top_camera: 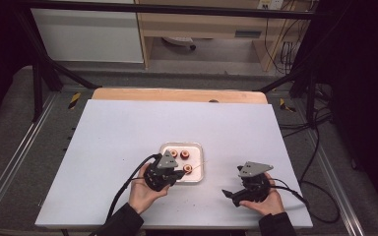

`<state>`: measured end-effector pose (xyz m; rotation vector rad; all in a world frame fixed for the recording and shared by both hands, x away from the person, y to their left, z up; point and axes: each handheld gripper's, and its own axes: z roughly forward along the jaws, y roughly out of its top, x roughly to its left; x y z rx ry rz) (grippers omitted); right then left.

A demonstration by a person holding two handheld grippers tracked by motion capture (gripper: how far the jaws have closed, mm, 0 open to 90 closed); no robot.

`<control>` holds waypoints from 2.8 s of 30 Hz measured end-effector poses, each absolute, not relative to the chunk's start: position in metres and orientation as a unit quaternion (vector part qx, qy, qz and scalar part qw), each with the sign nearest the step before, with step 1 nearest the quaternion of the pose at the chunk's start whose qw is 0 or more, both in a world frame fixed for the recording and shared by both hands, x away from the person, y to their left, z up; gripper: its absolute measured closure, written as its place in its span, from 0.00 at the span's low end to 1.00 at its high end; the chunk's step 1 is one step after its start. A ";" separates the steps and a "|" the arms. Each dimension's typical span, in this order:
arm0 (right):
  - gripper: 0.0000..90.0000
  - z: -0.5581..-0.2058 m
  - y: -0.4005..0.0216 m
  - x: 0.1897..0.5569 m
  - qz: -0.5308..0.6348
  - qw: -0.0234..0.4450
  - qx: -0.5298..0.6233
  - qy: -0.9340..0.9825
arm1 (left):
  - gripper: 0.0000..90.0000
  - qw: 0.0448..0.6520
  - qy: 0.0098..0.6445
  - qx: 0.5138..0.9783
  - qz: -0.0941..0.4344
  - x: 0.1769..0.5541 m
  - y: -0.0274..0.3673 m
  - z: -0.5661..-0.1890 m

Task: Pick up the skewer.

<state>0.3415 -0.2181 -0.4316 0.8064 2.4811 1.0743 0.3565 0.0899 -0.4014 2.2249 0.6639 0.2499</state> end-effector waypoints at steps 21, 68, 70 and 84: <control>0.12 -0.415 -0.180 0.332 0.300 0.241 0.153 0.910 | 0.99 0.350 0.218 0.908 0.080 0.356 0.051 -0.402; 0.90 -0.431 -0.168 0.331 0.164 0.333 -0.130 0.919 | 0.99 0.324 0.175 0.928 0.063 0.353 0.009 -0.400; 0.93 -0.431 -0.168 0.331 0.162 0.336 -0.135 0.918 | 0.99 0.323 0.175 0.928 0.063 0.353 0.009 -0.400; 0.99 -0.431 -0.167 0.329 0.147 0.344 -0.150 0.915 | 0.98 0.317 0.170 0.931 0.053 0.355 0.011 -0.399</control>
